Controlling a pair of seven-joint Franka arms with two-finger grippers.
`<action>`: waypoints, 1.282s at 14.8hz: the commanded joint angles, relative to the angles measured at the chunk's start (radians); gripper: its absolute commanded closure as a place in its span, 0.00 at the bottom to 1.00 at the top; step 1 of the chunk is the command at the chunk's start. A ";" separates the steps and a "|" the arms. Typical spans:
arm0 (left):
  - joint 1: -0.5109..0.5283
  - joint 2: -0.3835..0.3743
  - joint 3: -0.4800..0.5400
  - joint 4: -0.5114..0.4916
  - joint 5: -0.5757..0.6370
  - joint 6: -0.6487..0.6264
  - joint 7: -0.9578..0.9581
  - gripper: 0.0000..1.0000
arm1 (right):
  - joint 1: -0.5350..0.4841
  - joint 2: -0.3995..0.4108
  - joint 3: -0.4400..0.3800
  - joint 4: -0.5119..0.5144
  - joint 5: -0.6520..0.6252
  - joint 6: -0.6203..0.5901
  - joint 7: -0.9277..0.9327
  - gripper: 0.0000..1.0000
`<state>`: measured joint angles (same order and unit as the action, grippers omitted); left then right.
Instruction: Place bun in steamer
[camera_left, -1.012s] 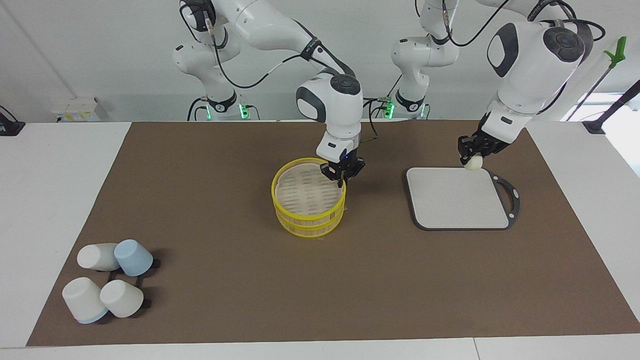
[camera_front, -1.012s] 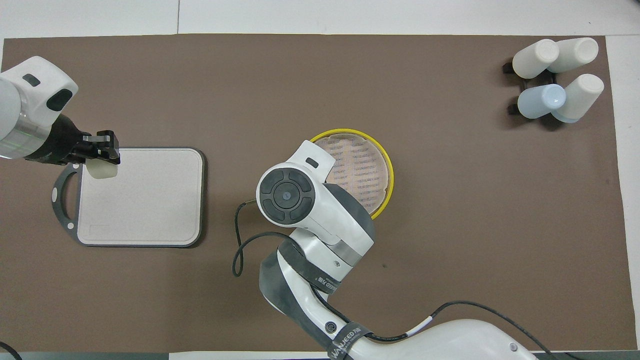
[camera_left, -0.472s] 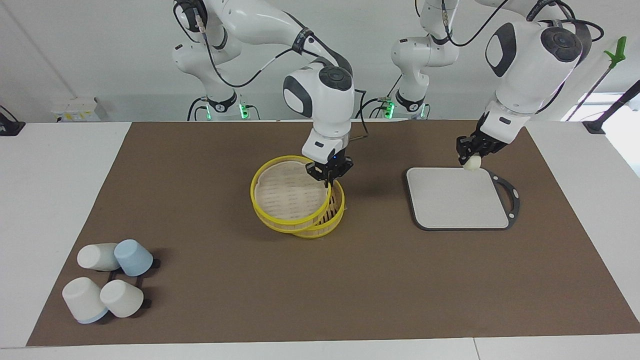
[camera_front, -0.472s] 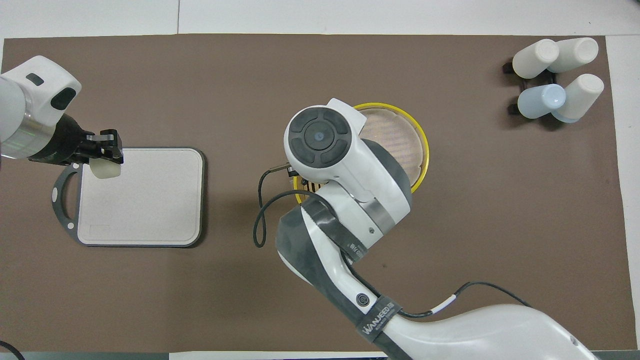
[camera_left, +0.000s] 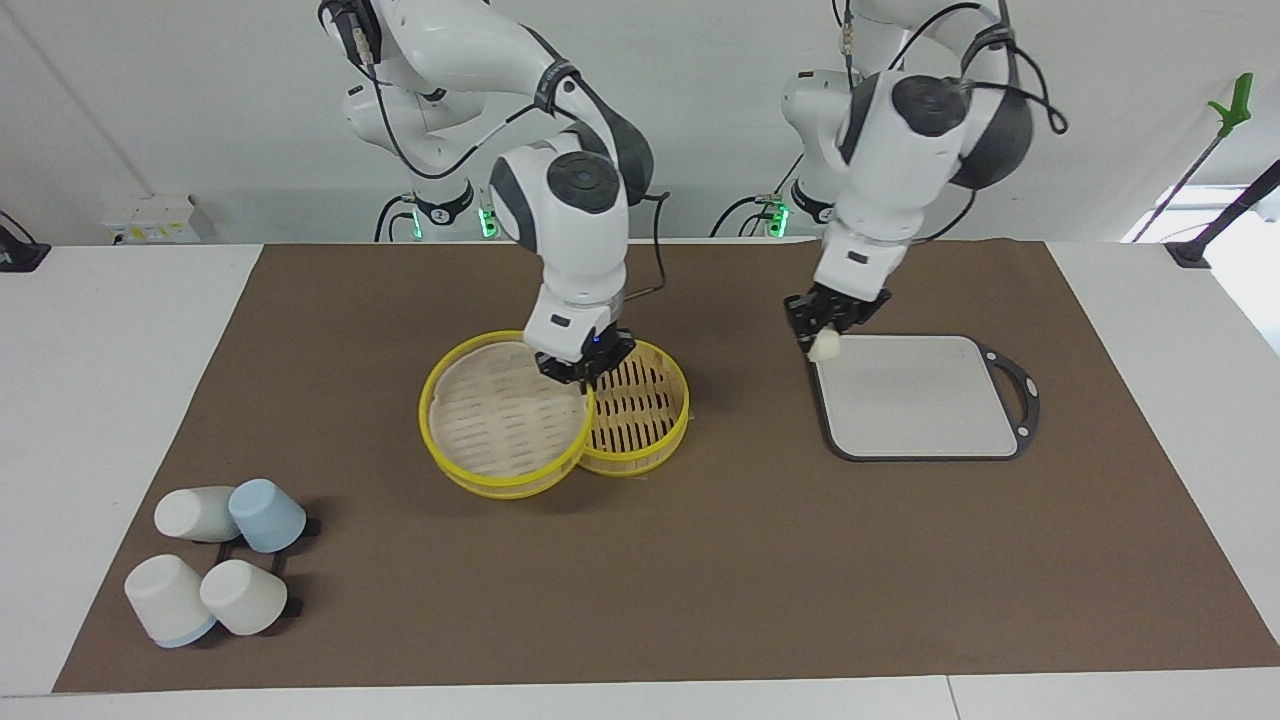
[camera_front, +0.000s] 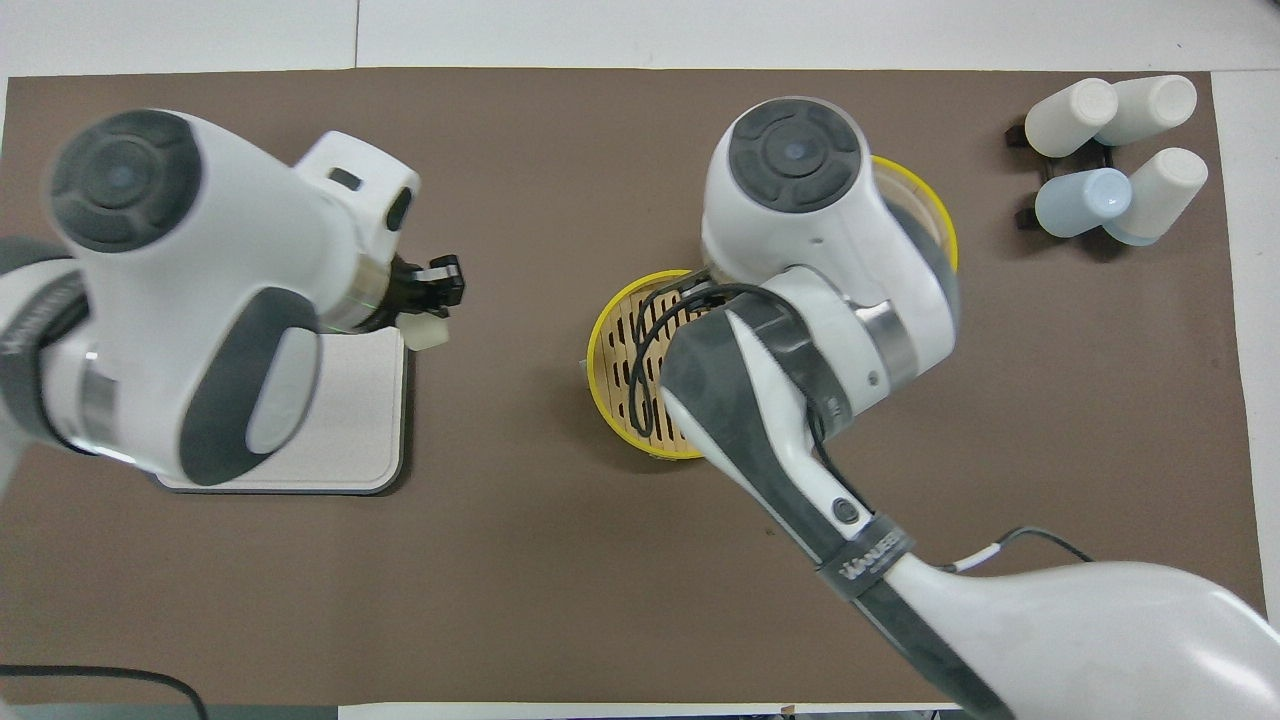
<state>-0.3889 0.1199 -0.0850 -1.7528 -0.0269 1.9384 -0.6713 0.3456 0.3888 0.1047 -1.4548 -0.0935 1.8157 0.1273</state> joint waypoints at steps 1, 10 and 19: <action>-0.137 0.110 0.019 -0.002 0.007 0.150 -0.154 0.61 | -0.074 -0.034 0.009 -0.006 0.011 -0.056 -0.087 1.00; -0.329 0.261 0.019 -0.060 0.133 0.387 -0.240 0.61 | -0.149 -0.048 0.010 -0.030 0.012 -0.070 -0.144 1.00; -0.294 0.175 0.017 -0.076 0.131 0.291 -0.286 0.00 | -0.151 -0.048 0.012 -0.030 0.021 -0.067 -0.144 1.00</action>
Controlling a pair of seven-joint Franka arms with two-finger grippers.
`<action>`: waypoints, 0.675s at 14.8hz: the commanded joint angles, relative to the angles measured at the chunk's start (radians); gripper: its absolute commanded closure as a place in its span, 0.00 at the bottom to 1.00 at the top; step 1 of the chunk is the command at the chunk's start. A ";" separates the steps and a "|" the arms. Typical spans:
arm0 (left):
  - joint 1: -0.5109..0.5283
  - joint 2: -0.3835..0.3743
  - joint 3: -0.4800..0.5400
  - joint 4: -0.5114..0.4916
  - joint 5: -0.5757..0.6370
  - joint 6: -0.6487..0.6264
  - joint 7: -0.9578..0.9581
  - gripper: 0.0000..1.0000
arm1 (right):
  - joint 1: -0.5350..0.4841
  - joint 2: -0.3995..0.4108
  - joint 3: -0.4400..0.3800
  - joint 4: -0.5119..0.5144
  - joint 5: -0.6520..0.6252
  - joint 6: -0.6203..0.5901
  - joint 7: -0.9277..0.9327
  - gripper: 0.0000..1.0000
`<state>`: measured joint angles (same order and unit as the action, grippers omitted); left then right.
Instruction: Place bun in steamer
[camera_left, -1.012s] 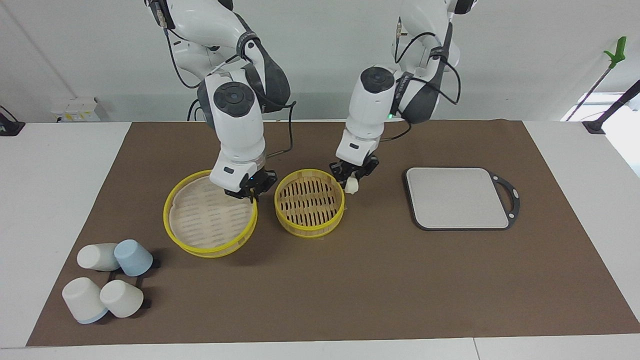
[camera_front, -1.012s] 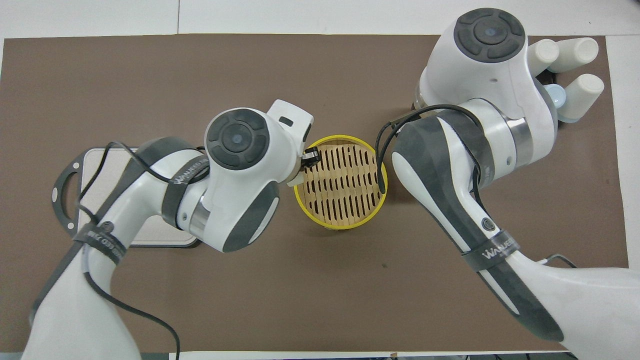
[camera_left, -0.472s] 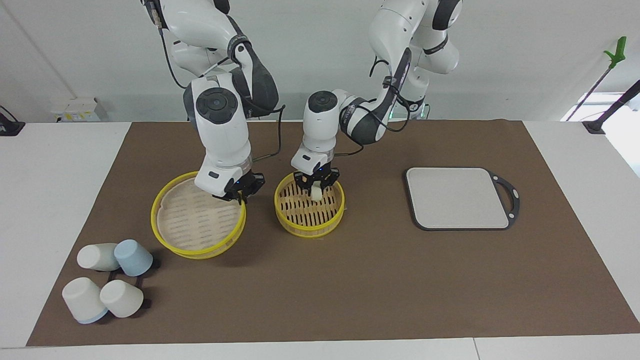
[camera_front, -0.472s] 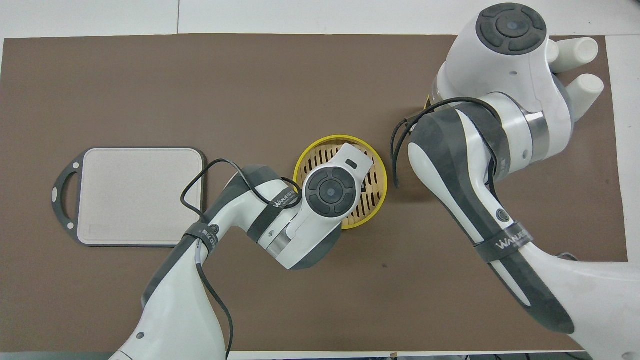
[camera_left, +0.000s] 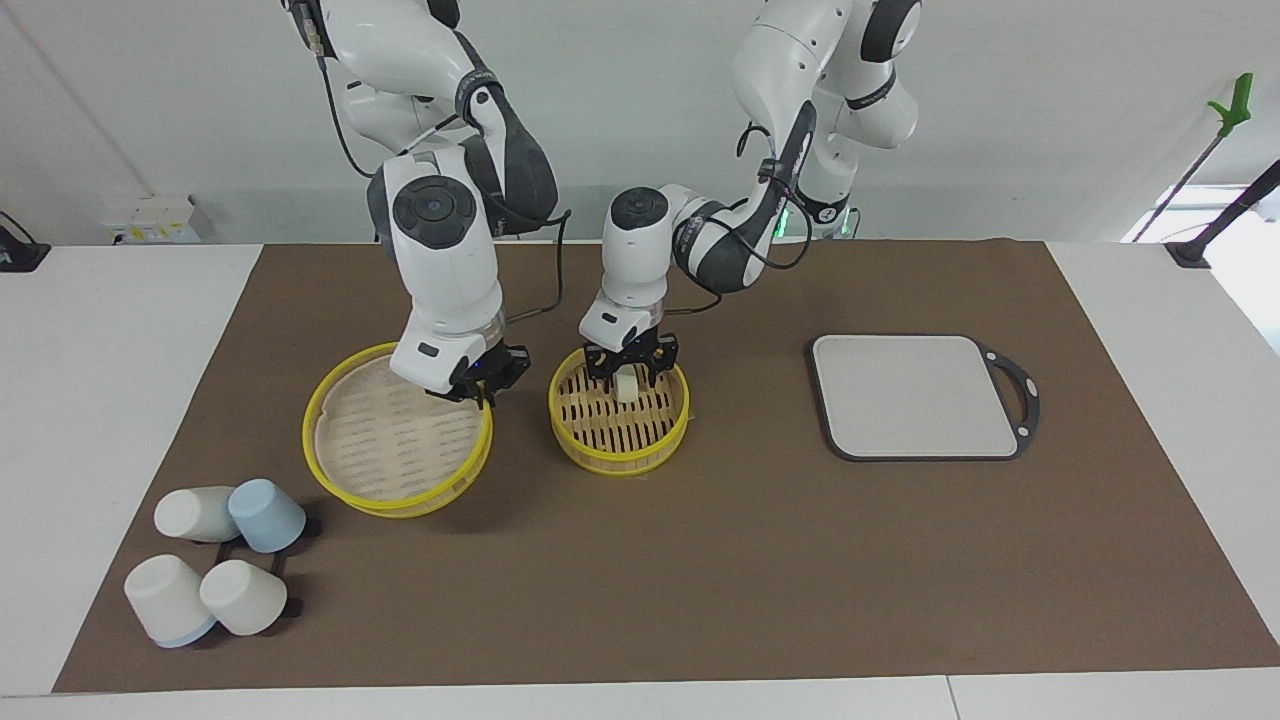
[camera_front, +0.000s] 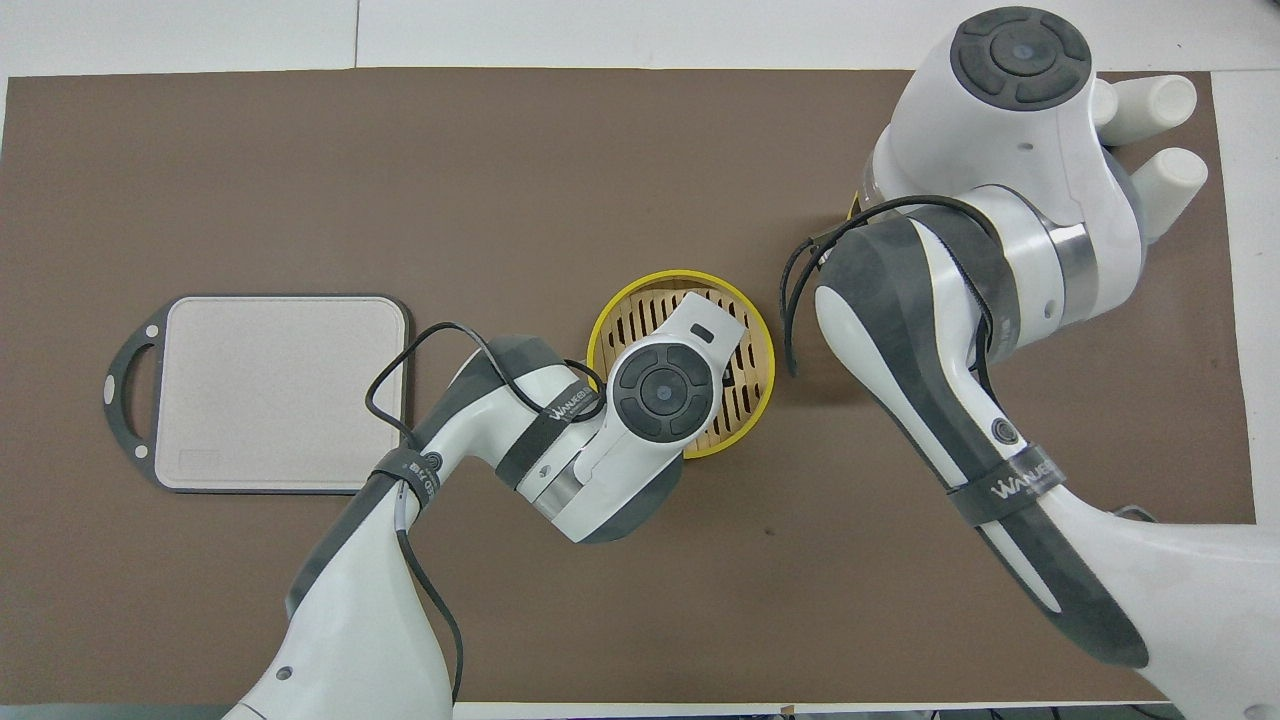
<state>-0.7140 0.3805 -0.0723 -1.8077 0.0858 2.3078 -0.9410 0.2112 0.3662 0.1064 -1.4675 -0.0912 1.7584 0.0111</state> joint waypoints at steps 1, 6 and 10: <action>0.059 -0.138 0.003 -0.022 0.015 -0.138 -0.012 0.00 | -0.018 -0.026 0.010 -0.017 0.027 -0.007 -0.025 1.00; 0.290 -0.323 0.006 -0.016 0.000 -0.390 0.169 0.00 | 0.127 -0.021 0.018 -0.011 0.071 0.102 0.180 1.00; 0.513 -0.396 0.009 -0.015 -0.015 -0.496 0.463 0.00 | 0.345 0.046 0.009 0.001 0.056 0.208 0.499 1.00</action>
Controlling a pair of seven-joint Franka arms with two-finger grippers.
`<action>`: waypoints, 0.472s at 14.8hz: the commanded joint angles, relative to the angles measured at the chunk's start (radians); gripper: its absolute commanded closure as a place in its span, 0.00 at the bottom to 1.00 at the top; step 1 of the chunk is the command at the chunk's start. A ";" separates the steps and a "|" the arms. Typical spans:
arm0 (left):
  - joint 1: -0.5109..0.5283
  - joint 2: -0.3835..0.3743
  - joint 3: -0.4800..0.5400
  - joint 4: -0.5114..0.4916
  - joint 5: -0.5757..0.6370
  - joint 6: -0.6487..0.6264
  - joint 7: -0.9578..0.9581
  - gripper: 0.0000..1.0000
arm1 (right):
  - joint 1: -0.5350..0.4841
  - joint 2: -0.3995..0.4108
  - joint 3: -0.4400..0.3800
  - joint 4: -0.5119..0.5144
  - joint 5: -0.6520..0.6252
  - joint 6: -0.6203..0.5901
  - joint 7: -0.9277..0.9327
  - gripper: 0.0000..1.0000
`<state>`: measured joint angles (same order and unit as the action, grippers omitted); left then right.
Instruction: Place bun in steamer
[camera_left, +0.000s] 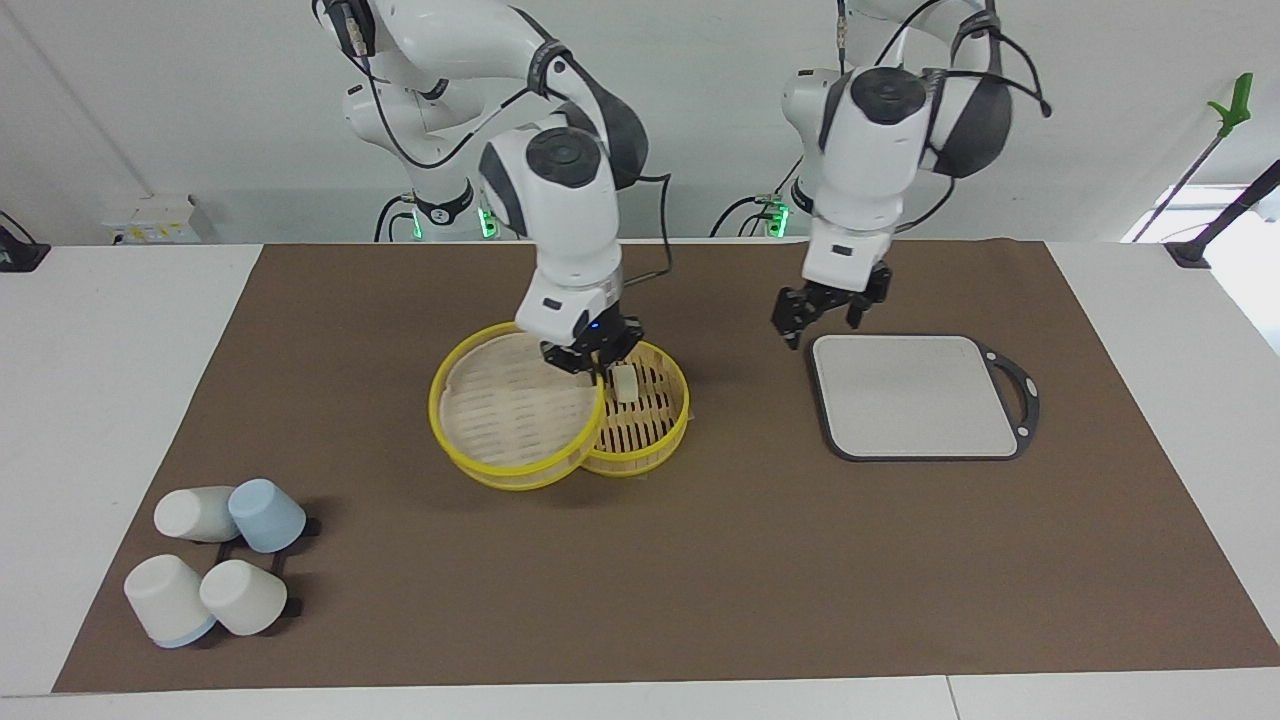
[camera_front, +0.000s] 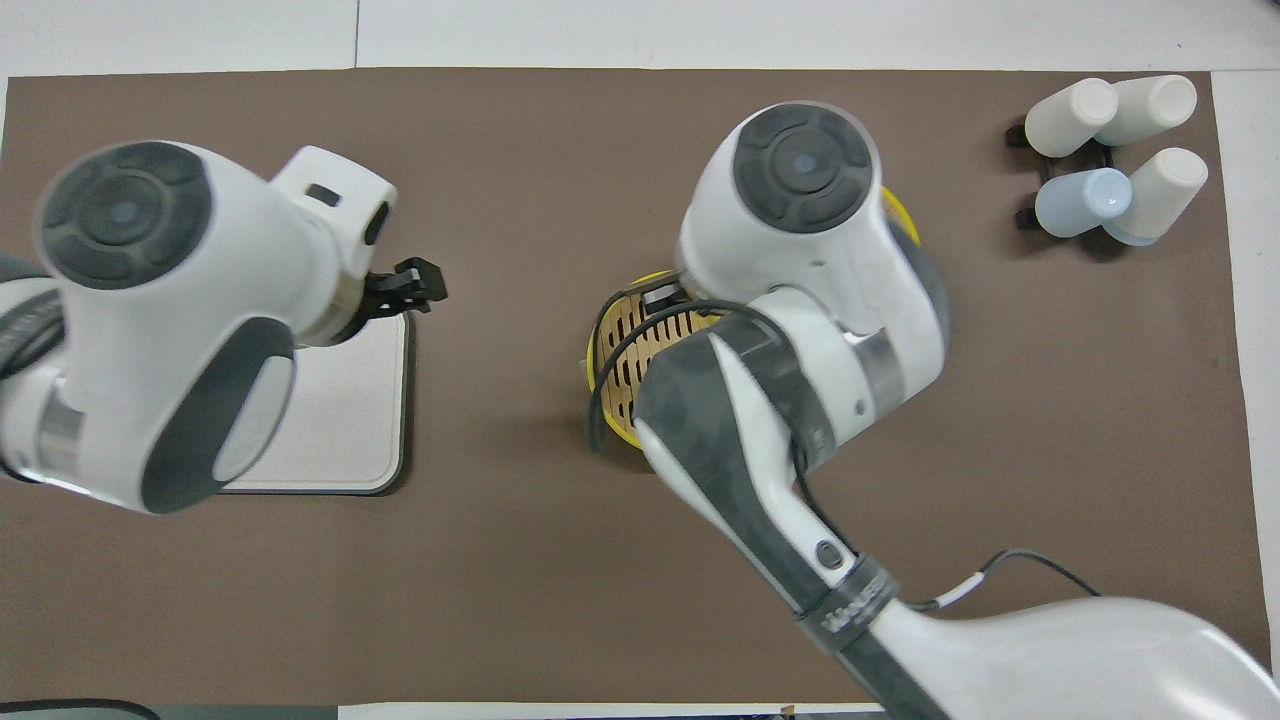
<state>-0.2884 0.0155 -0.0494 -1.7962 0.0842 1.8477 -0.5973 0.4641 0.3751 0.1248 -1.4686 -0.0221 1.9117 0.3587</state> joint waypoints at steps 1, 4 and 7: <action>0.131 -0.040 -0.012 -0.028 -0.014 -0.047 0.189 0.00 | 0.113 0.045 -0.008 0.001 -0.022 0.097 0.190 1.00; 0.236 -0.045 -0.010 -0.025 -0.020 -0.068 0.344 0.00 | 0.117 0.047 -0.005 -0.035 -0.027 0.122 0.190 1.00; 0.297 -0.052 -0.004 -0.017 -0.043 -0.081 0.451 0.00 | 0.123 0.034 -0.005 -0.076 -0.027 0.132 0.190 1.00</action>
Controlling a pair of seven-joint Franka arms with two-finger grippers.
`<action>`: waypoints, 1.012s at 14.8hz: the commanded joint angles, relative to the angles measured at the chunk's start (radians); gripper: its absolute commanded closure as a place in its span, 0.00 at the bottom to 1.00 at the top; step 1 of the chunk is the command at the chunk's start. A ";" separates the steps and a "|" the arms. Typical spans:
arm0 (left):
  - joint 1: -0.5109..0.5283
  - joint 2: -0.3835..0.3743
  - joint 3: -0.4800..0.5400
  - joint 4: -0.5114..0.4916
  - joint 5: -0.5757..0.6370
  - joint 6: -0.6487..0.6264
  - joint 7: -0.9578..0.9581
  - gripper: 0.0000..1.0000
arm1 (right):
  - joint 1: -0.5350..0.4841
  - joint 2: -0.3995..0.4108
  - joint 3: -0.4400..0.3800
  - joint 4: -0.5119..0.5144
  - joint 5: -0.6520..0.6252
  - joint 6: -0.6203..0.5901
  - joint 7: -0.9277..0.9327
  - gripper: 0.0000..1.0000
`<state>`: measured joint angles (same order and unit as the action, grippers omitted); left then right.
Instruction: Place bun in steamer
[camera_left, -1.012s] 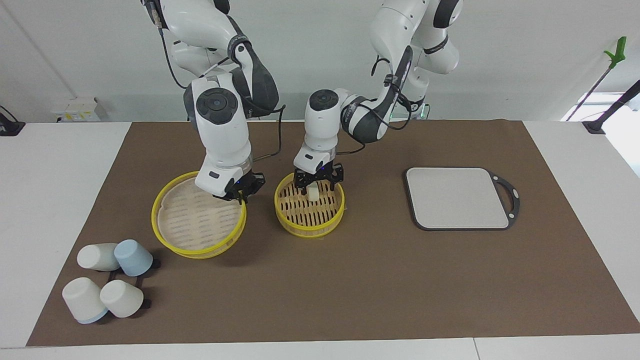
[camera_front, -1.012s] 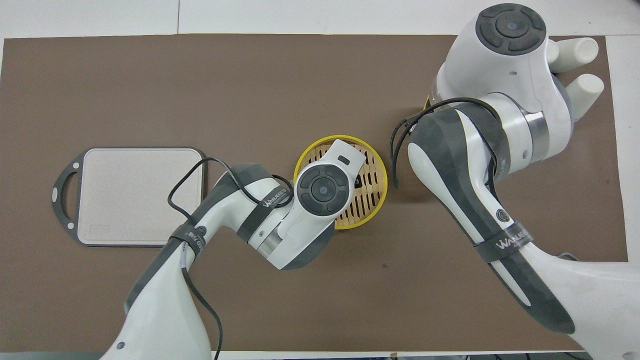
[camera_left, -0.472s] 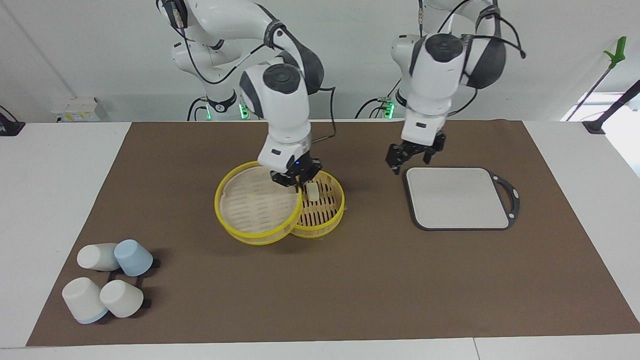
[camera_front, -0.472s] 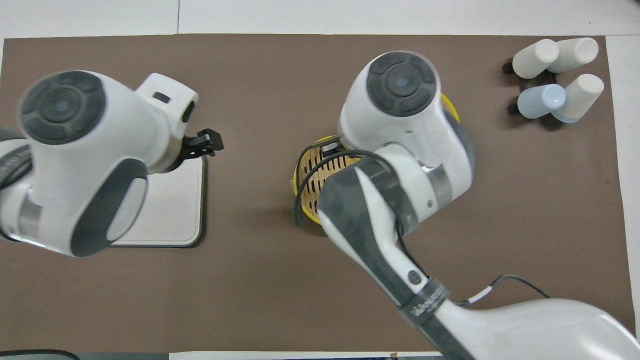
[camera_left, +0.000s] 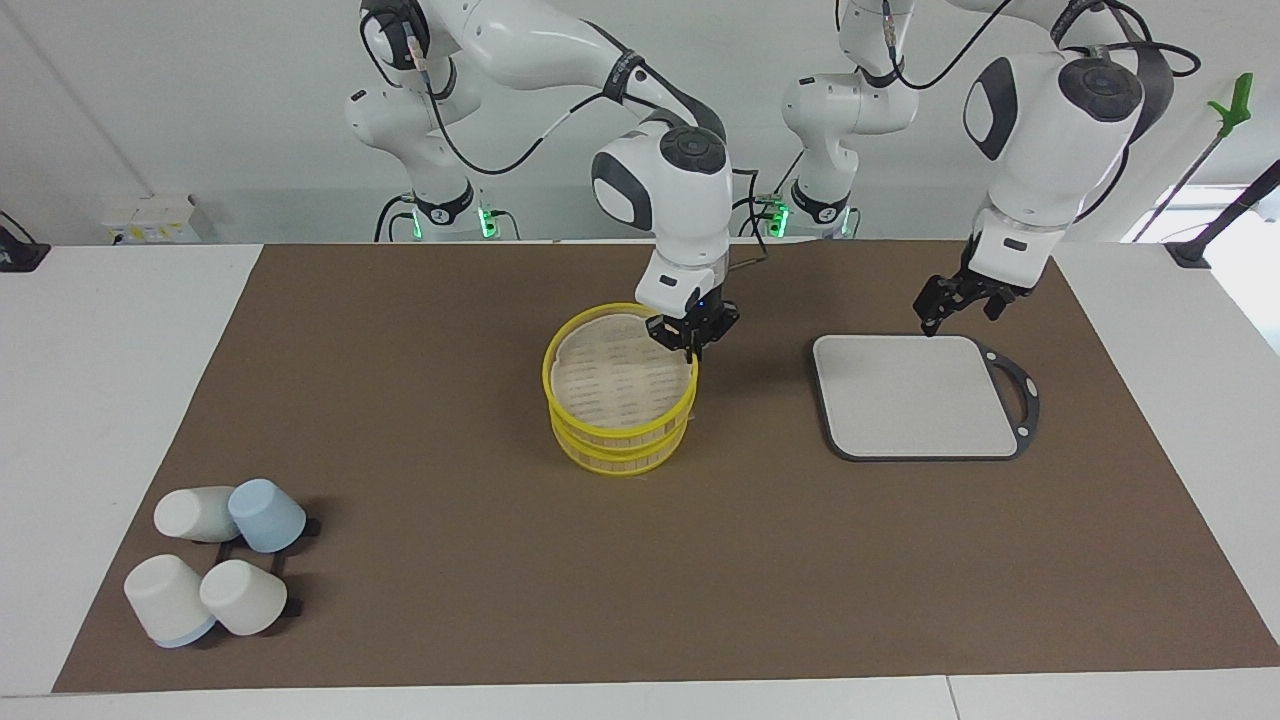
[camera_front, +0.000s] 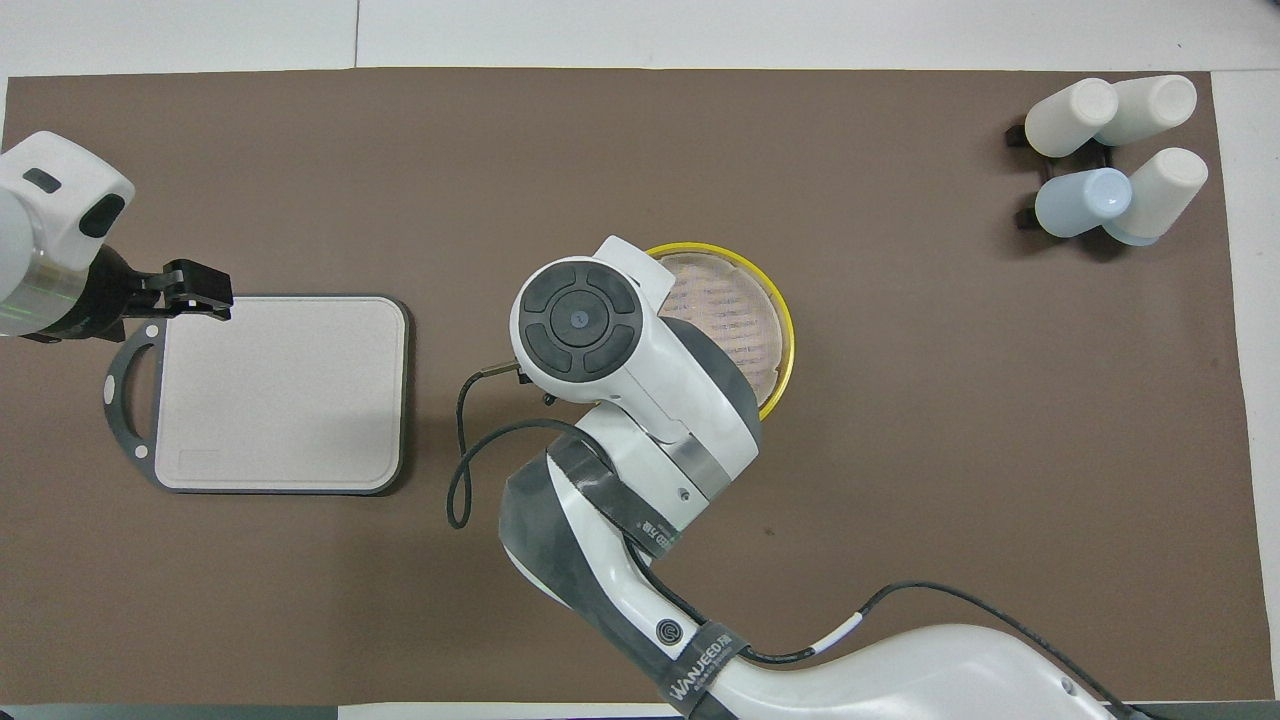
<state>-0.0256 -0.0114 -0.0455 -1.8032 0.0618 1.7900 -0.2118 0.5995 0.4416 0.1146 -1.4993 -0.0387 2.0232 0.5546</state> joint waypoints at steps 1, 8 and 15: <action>0.044 -0.030 -0.008 -0.010 -0.022 -0.024 0.089 0.00 | -0.013 -0.037 0.005 -0.053 -0.012 0.020 -0.005 1.00; 0.055 -0.067 0.006 0.015 -0.042 -0.115 0.187 0.00 | 0.016 -0.055 0.005 -0.127 -0.010 0.094 0.014 1.00; -0.013 -0.108 0.091 0.019 -0.102 -0.149 0.187 0.00 | 0.014 -0.060 0.005 -0.173 -0.009 0.173 0.018 1.00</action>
<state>0.0038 -0.1016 0.0143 -1.7834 -0.0288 1.6682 -0.0341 0.6157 0.4202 0.1142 -1.6105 -0.0444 2.1461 0.5547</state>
